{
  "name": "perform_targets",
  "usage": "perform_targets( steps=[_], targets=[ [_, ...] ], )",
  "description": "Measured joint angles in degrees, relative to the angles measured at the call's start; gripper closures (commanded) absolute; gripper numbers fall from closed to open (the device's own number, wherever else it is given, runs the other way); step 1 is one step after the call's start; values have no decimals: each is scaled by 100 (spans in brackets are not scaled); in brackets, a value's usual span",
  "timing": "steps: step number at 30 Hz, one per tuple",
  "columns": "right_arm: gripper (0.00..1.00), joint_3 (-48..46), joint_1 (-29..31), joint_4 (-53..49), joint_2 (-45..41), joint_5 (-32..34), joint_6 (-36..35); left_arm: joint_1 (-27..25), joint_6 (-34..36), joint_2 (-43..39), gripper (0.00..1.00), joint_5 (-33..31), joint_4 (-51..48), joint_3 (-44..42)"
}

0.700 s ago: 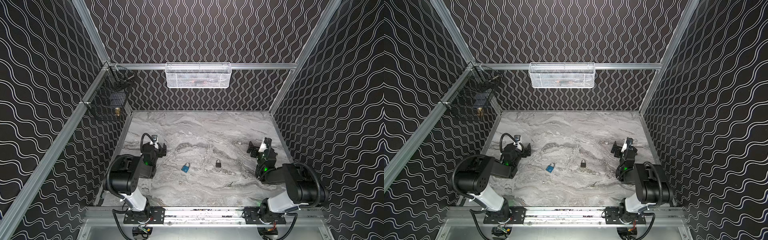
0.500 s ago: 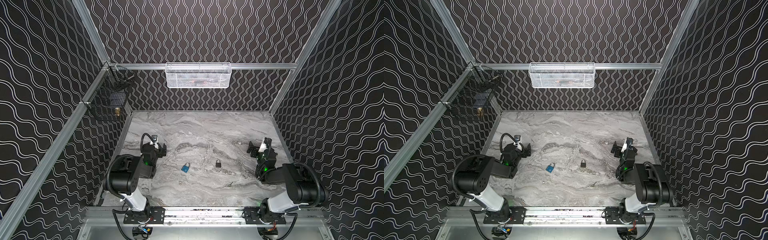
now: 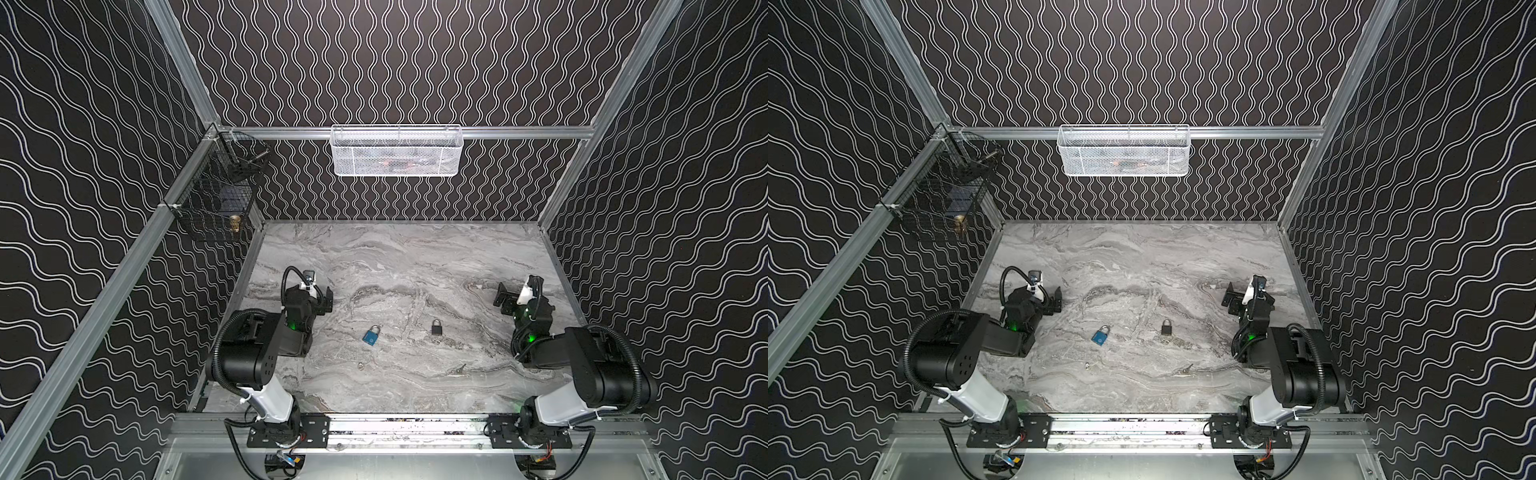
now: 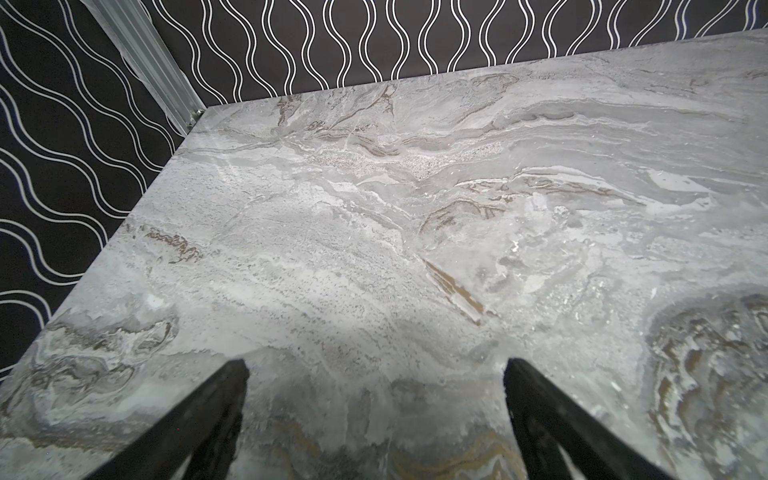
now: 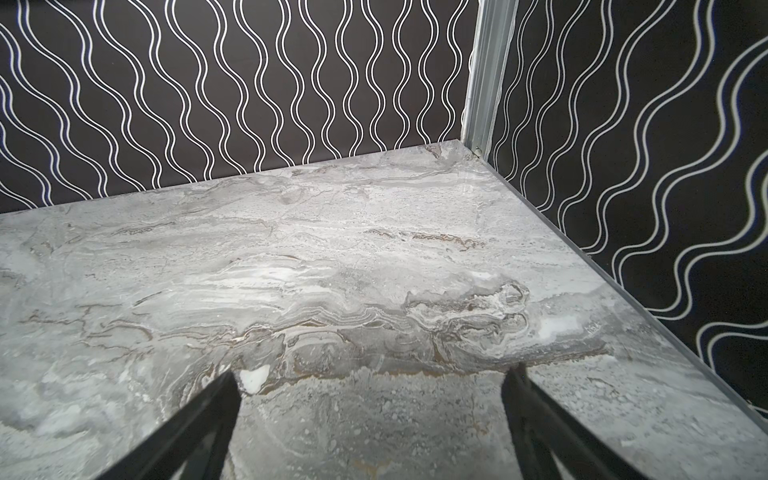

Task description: Unlock with the key

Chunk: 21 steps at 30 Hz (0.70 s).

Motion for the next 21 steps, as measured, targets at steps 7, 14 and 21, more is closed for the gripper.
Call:
perform_targets(
  steps=[7, 14, 21],
  targets=[
    [1, 0, 0, 0, 0, 0, 0, 0, 0, 0, 1, -2, 0, 0],
    [1, 0, 0, 0, 0, 0, 0, 0, 0, 0, 1, 0, 0, -2],
    [1, -15, 0, 0, -15, 2, 4, 0, 0, -26, 1, -92, 0, -22]
  ],
)
